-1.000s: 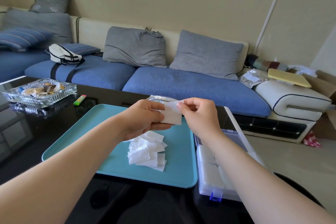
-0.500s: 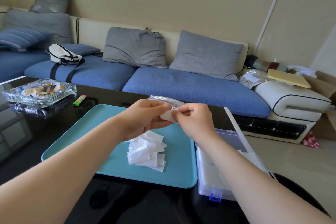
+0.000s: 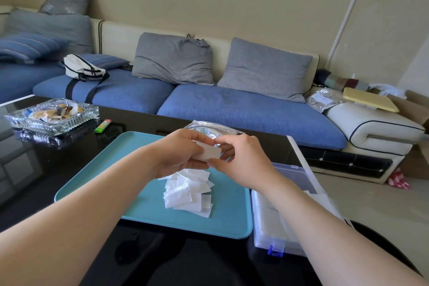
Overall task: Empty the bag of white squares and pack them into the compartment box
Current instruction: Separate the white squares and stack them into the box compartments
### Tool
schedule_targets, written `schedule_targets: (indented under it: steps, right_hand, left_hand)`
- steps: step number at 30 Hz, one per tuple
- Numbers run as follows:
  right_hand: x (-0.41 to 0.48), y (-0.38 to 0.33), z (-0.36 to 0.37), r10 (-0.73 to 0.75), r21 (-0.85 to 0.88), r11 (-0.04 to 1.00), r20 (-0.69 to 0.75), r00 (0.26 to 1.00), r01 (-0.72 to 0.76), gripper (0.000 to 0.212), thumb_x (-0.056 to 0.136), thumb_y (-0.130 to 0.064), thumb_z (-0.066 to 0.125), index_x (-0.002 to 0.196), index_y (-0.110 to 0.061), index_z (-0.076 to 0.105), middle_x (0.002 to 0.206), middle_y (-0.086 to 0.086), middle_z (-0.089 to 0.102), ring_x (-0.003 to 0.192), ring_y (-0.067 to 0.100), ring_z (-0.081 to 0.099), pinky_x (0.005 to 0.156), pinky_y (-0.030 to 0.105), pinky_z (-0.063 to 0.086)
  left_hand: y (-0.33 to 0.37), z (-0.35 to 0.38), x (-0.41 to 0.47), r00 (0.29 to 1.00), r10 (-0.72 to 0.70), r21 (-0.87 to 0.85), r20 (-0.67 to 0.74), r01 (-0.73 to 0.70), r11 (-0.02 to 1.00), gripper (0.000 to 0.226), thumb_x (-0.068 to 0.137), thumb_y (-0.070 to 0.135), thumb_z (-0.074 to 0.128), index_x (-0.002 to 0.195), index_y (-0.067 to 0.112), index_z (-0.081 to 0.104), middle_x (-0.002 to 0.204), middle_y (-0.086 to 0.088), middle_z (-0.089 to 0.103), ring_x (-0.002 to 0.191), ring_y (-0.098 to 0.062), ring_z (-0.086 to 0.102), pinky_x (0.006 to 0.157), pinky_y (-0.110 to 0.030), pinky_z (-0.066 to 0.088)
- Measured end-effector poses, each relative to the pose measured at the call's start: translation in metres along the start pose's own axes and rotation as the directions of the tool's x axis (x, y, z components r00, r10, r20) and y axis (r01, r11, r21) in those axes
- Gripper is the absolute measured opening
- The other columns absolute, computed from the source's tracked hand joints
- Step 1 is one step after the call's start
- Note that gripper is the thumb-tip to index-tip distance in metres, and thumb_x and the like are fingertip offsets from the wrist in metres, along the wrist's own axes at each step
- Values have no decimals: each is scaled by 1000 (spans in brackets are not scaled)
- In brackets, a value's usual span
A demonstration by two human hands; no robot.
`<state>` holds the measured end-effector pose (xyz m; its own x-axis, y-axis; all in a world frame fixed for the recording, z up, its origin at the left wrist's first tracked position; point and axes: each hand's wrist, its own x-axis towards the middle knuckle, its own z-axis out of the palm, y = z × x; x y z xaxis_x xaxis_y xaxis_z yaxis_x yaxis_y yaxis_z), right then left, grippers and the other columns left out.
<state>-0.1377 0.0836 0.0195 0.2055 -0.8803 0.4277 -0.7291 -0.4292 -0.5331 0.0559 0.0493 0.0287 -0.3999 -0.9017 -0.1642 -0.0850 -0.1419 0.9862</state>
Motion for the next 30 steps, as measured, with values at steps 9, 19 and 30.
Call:
schedule_targets:
  steps: [9, 19, 30]
  right_hand:
    - [5, -17, 17, 128, -149, 982, 96, 987, -113, 39, 80, -56, 81, 102, -25, 75, 84, -9, 72, 79, 8, 66, 72, 31, 57]
    - [-1, -26, 58, 300, -358, 920, 386, 872, -158, 22, 84, -36, 67, 106, -30, 69, 115, -2, 63, 114, 24, 58, 95, 42, 55]
    - [-6, -42, 71, 65, -341, 929, 536, 841, 145, 25, 92, -46, 69, 110, -28, 73, 108, -3, 46, 97, 22, 55, 87, 37, 53]
  left_hand:
    - [-2, -6, 0, 989, -8, 170, -151, 34, 985, 35, 94, -16, 42, 112, 4, 64, 122, -25, 63, 93, -33, 72, 78, -42, 65]
    - [-12, -41, -17, 935, 133, 533, -330, 68, 843, 39, 93, -2, 44, 82, 13, 78, 95, -13, 75, 75, -35, 74, 78, -46, 65]
    - [-14, -48, -18, 919, 146, 530, -368, 79, 844, 26, 88, 3, 58, 100, 22, 72, 92, -12, 72, 74, -32, 76, 74, -42, 66]
